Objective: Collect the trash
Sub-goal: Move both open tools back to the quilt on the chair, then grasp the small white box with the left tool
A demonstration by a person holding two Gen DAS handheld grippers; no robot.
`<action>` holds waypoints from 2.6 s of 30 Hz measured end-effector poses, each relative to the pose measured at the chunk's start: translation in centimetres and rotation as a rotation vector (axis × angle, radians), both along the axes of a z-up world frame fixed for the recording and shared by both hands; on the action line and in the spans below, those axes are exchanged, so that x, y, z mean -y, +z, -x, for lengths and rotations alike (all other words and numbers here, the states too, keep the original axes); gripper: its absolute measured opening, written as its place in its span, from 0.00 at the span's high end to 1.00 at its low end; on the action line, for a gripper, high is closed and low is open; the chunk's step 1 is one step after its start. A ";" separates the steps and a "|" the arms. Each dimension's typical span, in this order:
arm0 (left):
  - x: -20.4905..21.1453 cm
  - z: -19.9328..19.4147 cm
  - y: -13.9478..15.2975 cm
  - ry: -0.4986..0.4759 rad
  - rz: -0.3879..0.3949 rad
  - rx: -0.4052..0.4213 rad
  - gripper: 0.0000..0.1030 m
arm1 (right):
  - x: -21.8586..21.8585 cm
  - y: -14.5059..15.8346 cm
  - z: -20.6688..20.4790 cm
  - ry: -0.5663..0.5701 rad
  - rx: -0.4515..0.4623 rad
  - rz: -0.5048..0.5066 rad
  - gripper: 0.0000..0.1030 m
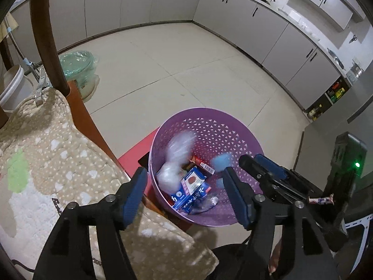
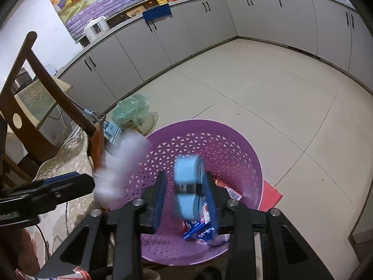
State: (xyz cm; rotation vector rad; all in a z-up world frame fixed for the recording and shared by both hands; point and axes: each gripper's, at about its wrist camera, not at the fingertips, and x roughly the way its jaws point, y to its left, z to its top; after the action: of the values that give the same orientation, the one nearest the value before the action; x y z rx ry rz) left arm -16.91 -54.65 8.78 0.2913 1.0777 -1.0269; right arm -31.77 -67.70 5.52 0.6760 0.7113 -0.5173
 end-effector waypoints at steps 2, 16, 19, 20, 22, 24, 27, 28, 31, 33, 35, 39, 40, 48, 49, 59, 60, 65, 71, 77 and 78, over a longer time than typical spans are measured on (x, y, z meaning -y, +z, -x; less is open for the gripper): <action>-0.4 0.2 0.0 -0.004 -0.011 0.018 0.34 | 0.2 -0.1 0.2 -0.014 0.005 -0.011 0.48; -8.6 1.0 0.9 0.050 -0.040 0.106 0.34 | -3.2 1.8 1.1 -0.007 0.032 -0.006 0.37; -12.6 0.0 1.5 0.107 -0.015 0.104 0.29 | -4.7 3.0 1.3 0.008 0.043 0.021 0.32; -13.6 -0.3 1.5 0.124 -0.014 0.102 0.29 | -5.4 3.3 1.2 0.018 0.039 0.035 0.32; -15.7 -0.8 1.6 0.162 -0.017 0.095 0.29 | -6.6 3.6 0.7 0.041 0.027 0.046 0.32; -18.0 -1.4 1.7 0.204 -0.019 0.092 0.29 | -7.7 3.8 0.1 0.067 0.023 0.044 0.32; -21.7 -2.2 1.4 0.278 -0.031 0.103 0.29 | -9.4 3.9 -0.8 0.099 0.022 0.048 0.32; -23.0 -2.4 1.3 0.302 -0.039 0.105 0.29 | -10.2 4.0 -1.2 0.116 0.022 0.047 0.31; -27.5 -3.3 0.6 0.387 -0.058 0.109 0.29 | -11.9 4.0 -2.1 0.154 0.018 0.042 0.31; -30.1 -3.7 0.3 0.439 -0.071 0.115 0.29 | -13.2 3.9 -2.8 0.182 0.013 0.039 0.31; -33.0 -4.2 -0.2 0.498 -0.091 0.129 0.29 | -14.7 3.8 -3.6 0.212 0.007 0.037 0.29; -37.5 -5.0 -0.9 0.590 -0.124 0.156 0.29 | -17.1 3.5 -4.6 0.265 -0.006 0.034 0.28; -38.6 -5.3 -1.1 0.612 -0.129 0.155 0.29 | -17.6 3.4 -4.9 0.277 -0.010 0.031 0.28; -43.0 -9.2 -0.7 0.746 -0.142 0.200 0.29 | -21.3 2.6 -6.6 0.369 -0.036 0.025 0.27; -43.1 -10.1 -0.4 0.752 -0.145 0.223 0.29 | -21.7 2.4 -6.9 0.380 -0.040 0.025 0.27; -41.2 -18.3 -1.5 0.734 -0.164 0.250 0.29 | -24.2 0.8 -8.3 0.451 -0.082 0.028 0.26; -40.7 -19.1 -1.9 0.724 -0.176 0.251 0.29 | -24.2 0.7 -8.4 0.455 -0.085 0.030 0.26; -38.4 -22.8 -3.9 0.662 -0.268 0.280 0.29 | -23.9 0.5 -8.4 0.460 -0.094 0.036 0.26; -37.8 -23.0 -5.4 0.614 -0.271 0.185 0.68 | -19.2 3.0 -4.9 0.363 -0.083 0.048 0.26; -38.1 -19.1 -3.6 0.592 -0.256 0.129 0.68 | -9.5 4.6 4.2 0.115 -0.065 -0.027 0.24; -37.9 -18.0 -3.0 0.584 -0.260 0.128 0.68 | -8.1 4.4 6.1 0.071 -0.068 -0.036 0.23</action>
State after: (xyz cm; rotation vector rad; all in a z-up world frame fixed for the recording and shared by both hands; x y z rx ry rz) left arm 1.05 -16.79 5.79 0.2267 1.0897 -0.3438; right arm -37.90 -59.59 9.91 0.6666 0.8070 -0.4647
